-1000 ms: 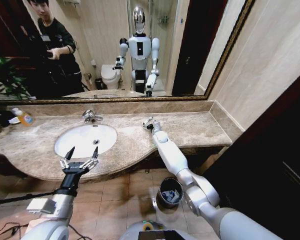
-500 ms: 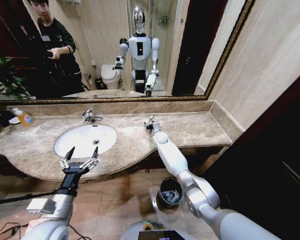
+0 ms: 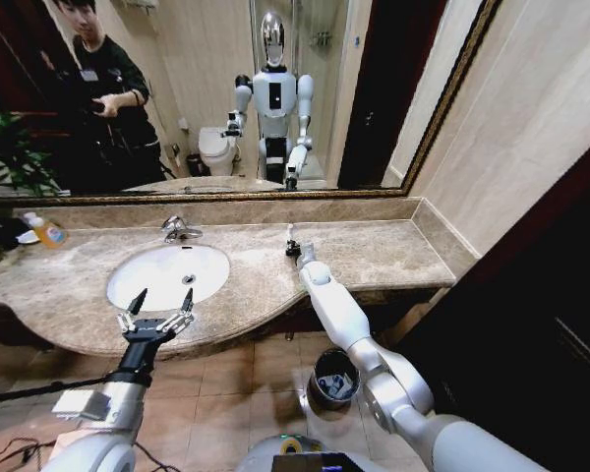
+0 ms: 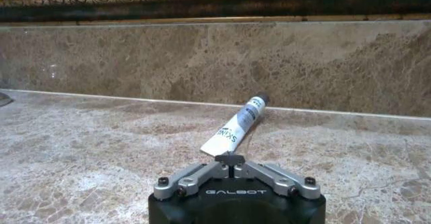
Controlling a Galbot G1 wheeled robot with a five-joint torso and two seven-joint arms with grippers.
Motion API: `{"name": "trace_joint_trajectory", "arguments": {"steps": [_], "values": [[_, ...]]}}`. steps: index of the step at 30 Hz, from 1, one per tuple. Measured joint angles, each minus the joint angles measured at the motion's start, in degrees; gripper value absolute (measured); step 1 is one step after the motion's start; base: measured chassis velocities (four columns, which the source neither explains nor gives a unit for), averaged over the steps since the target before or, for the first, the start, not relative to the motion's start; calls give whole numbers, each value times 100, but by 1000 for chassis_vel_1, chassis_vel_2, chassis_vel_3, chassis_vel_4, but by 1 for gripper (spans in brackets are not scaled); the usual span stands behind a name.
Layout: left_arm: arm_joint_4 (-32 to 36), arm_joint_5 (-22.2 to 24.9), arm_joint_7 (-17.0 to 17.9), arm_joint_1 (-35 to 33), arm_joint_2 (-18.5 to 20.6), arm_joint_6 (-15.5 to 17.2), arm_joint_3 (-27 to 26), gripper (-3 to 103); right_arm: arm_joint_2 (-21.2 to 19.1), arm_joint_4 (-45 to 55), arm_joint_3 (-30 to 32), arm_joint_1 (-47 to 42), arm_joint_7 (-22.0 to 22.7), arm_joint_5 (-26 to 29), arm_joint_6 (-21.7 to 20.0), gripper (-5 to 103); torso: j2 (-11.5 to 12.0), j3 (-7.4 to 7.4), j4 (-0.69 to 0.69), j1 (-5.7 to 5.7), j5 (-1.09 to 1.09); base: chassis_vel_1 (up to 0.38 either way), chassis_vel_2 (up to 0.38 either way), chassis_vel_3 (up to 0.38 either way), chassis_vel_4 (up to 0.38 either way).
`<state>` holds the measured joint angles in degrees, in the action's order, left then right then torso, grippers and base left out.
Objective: Pick up the trash from the sink and place it in the trash bin.
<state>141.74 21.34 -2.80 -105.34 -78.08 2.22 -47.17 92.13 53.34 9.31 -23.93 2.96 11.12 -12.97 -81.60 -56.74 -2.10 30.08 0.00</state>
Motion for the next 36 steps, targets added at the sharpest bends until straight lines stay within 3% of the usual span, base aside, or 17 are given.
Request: {"name": "trace_joint_trajectory", "arguments": {"steps": [17,18,20,21,24,27,29,30,31,35,36], "values": [[0,0,0,0,0,0,0,100,1,456,-98,-35,196,28,-51,-1,0,-1,0,0,0,0,0,0,0],[0,0,0,0,0,0,0,100,1,424,-93,7,202,26,-51,4,0,-1,-1,0,0,0,0,0,0],[0,0,0,0,0,0,0,100,1,376,-84,49,207,26,-47,4,0,0,-1,0,0,0,0,0,0],[0,0,0,0,0,0,0,100,1,270,-73,126,211,25,-37,15,0,0,0,0,0,0,0,0,0],[0,0,0,0,0,0,0,100,1,72,-43,282,223,25,-14,20,0,0,0,0,0,0,0,0,0],[0,0,0,0,0,0,0,100,1,-241,-2,486,228,26,62,37,0,0,-1,0,0,0,0,0,0],[0,0,0,0,0,0,0,100,1,-340,15,549,227,26,97,37,0,0,-1,1,0,0,0,0,0],[0,0,1,0,0,0,0,100,1,-385,32,576,226,29,116,47,0,0,0,1,0,0,0,0,0],[0,0,1,0,0,0,0,100,1,-385,32,576,226,29,116,47,0,0,0,1,0,0,0,0,0],[0,0,0,0,0,0,0,100,1,-348,102,513,227,25,141,69,0,0,0,0,0,0,0,0,0],[0,0,0,0,0,0,0,100,1,-348,102,513,227,25,141,69,0,0,0,0,0,0,0,0,0]]}}
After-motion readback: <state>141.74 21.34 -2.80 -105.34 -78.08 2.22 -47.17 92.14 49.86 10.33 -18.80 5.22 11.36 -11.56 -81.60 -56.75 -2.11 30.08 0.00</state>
